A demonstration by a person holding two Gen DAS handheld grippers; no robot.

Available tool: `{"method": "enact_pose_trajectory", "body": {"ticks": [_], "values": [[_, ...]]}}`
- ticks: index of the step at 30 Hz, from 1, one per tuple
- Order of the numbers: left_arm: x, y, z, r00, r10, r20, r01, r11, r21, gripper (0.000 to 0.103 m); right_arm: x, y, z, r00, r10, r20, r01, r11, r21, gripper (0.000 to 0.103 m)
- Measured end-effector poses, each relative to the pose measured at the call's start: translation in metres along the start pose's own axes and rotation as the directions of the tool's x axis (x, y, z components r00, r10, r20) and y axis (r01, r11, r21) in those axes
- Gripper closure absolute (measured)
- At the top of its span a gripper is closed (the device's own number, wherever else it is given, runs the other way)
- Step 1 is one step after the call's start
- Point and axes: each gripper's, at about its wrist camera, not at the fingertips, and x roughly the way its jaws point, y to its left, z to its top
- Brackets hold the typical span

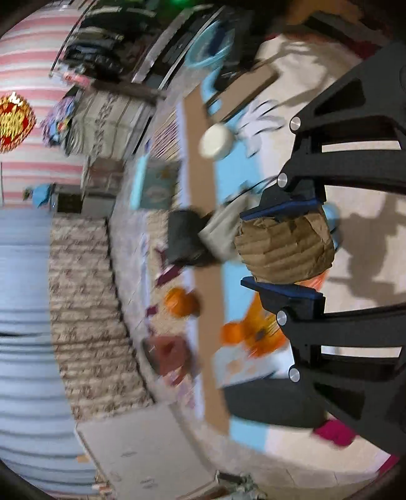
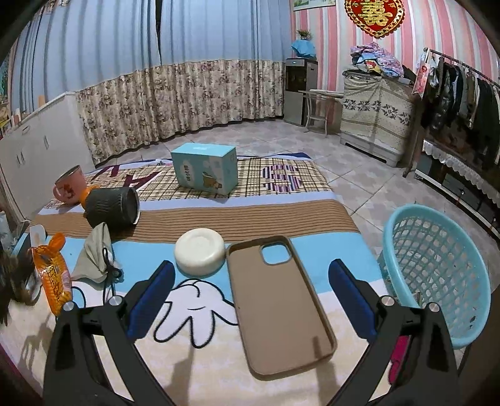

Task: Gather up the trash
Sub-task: 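Grasp the grey cloth mask with the right tool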

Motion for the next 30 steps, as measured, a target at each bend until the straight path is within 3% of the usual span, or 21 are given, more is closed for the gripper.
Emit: {"method": "enact_pose_trajectory", "body": {"ticks": [5,8,15,18,22,25,30], "values": [[-0.004,0.027,0.039,0.992,0.09,0.089,-0.084,0.994,-0.062,0.067,0.002,0.019,0.0,1.0,-0.007,0.008,0.007,0.999,-0.052,0.007],[-0.001,0.042,0.043,0.988,0.112,0.102,-0.103,0.99,-0.092,0.067,0.005,0.03,-0.002,1.0,0.003,0.003,-0.003,0.997,-0.078,0.007],[0.014,0.075,0.028,0.987,0.159,0.026,-0.156,0.982,-0.103,0.067,0.019,0.072,-0.002,0.997,0.073,-0.04,-0.077,0.992,-0.104,0.007],[0.021,0.095,0.024,0.993,0.119,-0.004,-0.118,0.978,-0.172,0.067,0.025,0.101,0.001,0.994,0.097,-0.042,-0.102,0.984,-0.148,0.007],[0.024,0.1,0.022,0.985,0.171,-0.005,-0.17,0.976,-0.138,0.067,0.041,0.134,0.001,0.99,0.114,-0.078,-0.128,0.971,-0.2,0.008],[0.022,0.108,0.021,0.987,0.16,-0.002,-0.158,0.974,-0.163,0.067,0.051,0.151,-0.007,0.985,0.119,-0.125,-0.148,0.957,-0.25,0.008],[0.02,0.113,0.022,0.991,0.137,0.0,-0.134,0.969,-0.205,0.067,0.065,0.154,-0.016,0.95,0.21,-0.232,-0.264,0.935,-0.236,0.054]]}}
